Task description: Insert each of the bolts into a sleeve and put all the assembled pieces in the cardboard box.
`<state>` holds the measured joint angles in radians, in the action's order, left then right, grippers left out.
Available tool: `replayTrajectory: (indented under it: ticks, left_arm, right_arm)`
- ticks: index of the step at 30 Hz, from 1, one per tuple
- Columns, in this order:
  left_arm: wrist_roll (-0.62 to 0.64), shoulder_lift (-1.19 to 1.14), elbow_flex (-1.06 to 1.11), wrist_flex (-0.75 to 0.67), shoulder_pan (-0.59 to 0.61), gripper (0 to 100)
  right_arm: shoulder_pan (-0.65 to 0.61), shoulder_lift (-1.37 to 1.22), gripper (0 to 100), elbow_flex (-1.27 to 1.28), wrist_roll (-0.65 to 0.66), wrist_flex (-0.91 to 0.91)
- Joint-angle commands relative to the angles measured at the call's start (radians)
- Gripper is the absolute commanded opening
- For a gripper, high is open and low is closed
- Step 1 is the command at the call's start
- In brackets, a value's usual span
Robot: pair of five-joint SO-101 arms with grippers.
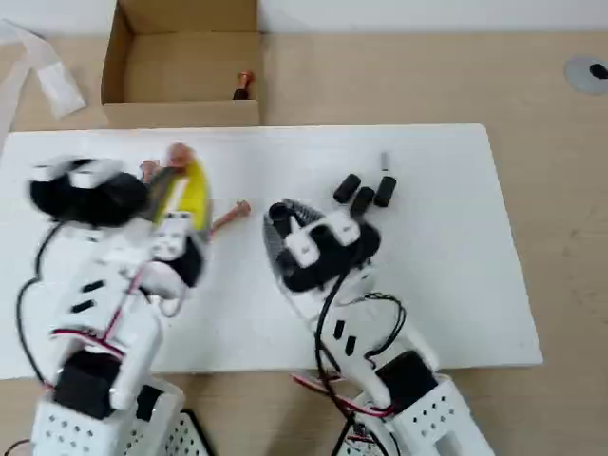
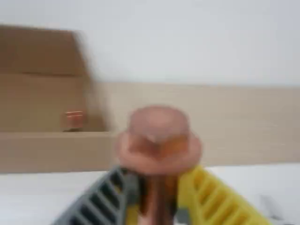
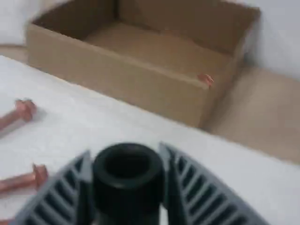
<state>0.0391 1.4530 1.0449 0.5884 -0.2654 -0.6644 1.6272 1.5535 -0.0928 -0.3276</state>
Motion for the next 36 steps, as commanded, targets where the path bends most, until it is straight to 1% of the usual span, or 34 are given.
replayTrajectory:
  ticks: [1,3,5,9,11,21,28,29,33,36]
  left_arm:
    - [0.005,-0.001,0.035,-0.169,-0.078,1]
    - [0.005,-0.001,0.052,-0.238,-0.094,1]
    - [0.005,-0.007,0.054,-0.275,-0.110,1]
    - [-0.003,-0.008,0.052,-0.284,-0.158,1]
    - [-0.003,-0.008,0.052,-0.281,-0.161,1]
    - [0.005,-0.001,0.106,-0.166,-0.184,1]
    - [0.006,0.001,0.098,-0.157,-0.186,1]
    - [0.014,0.001,0.098,-0.150,-0.186,1]
    - [0.121,0.001,0.092,-0.129,-0.186,1]
    - [0.137,0.001,0.074,-0.097,-0.186,1]
  right_arm:
    - [-0.074,0.053,0.9,0.027,0.015,0.055]
    - [-0.091,0.068,0.9,0.050,0.020,0.055]
    - [-0.093,0.077,0.9,0.073,0.028,0.055]
    - [-0.091,0.111,0.9,0.099,0.034,0.055]
    - [-0.091,0.134,0.9,0.105,0.032,0.055]
    - [-0.090,0.216,0.9,0.124,0.032,0.054]
    - [-0.090,0.228,0.9,0.128,0.032,0.049]
    - [-0.090,0.228,0.9,0.128,0.032,0.049]
    - [-0.090,0.228,0.9,0.128,0.032,0.049]
    - [-0.090,0.228,0.9,0.128,0.032,0.049]
